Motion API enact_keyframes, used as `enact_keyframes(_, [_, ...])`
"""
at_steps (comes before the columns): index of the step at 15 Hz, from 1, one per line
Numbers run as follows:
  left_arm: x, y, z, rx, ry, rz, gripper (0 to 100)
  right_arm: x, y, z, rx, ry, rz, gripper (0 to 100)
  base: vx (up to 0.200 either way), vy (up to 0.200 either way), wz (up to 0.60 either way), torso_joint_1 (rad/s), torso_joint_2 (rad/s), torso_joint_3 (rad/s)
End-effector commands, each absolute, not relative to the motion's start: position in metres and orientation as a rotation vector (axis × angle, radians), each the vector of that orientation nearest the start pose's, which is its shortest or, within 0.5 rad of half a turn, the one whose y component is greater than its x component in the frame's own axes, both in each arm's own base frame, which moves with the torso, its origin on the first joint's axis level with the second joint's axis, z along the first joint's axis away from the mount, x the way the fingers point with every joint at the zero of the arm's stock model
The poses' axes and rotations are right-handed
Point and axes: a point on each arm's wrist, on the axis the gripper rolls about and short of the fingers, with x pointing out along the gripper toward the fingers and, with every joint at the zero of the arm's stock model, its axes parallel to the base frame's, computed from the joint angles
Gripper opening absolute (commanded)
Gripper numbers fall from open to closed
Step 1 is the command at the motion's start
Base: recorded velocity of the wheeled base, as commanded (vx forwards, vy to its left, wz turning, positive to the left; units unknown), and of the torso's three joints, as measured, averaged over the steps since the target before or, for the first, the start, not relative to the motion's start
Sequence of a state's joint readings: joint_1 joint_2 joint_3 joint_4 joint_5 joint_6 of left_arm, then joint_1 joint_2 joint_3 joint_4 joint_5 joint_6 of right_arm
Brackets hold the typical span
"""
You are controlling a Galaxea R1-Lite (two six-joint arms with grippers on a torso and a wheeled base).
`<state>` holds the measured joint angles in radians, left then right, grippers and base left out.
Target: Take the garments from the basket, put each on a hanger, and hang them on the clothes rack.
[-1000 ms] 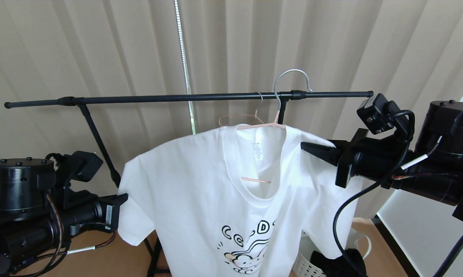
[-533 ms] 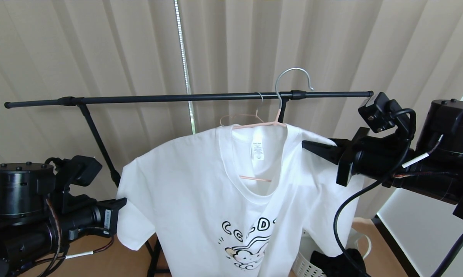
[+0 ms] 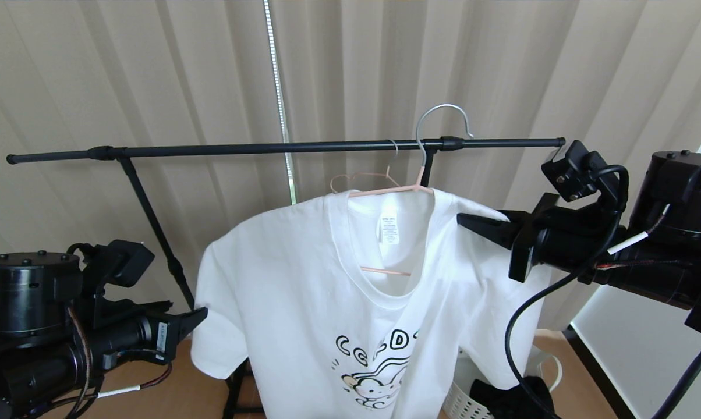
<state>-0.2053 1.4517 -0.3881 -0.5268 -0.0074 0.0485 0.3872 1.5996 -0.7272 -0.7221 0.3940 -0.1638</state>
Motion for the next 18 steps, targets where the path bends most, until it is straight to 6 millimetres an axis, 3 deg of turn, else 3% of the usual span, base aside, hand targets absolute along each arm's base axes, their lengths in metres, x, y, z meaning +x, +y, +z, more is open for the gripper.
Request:
enact_keyframes(1, [0.192,-0.041,0.131,0.1,0.499,-0.229,100,0.255,0.114,0.198,-0.155,0.095,0.792,0,0.0,0.0,0.0,0.0,0.0,0.0])
enact_keyframes(5, [0.171,-0.041,0.154,0.068,0.376,-0.36,100,0.258,0.115,0.195,-0.155,0.107,0.794,0,0.0,0.0,0.0,0.0,0.0,0.0])
enact_keyframes(9, [0.167,-0.045,0.183,0.089,0.261,-0.402,100,0.259,0.115,0.191,-0.149,0.118,0.825,0,0.0,0.0,0.0,0.0,0.0,0.0])
enact_keyframes(10, [0.169,-0.047,0.188,0.091,0.257,-0.413,100,0.26,0.115,0.19,-0.147,0.124,0.833,0,0.0,0.0,0.0,0.0,0.0,0.0])
enact_keyframes(13, [0.165,-0.063,0.233,0.117,0.3,-0.507,100,0.264,0.114,0.185,-0.145,0.14,0.833,0,0.0,0.0,0.0,0.0,0.0,0.0])
enact_keyframes(16, [0.163,-0.07,0.256,0.169,0.314,-0.639,100,0.265,0.114,0.182,-0.143,0.148,0.858,0,0.0,0.0,0.0,0.0,0.0,0.0])
enact_keyframes(18, [0.17,-0.077,0.257,0.2,0.349,-0.719,100,0.264,0.115,0.18,-0.139,0.156,0.88,0,0.0,0.0,0.0,0.0,0.0,0.0])
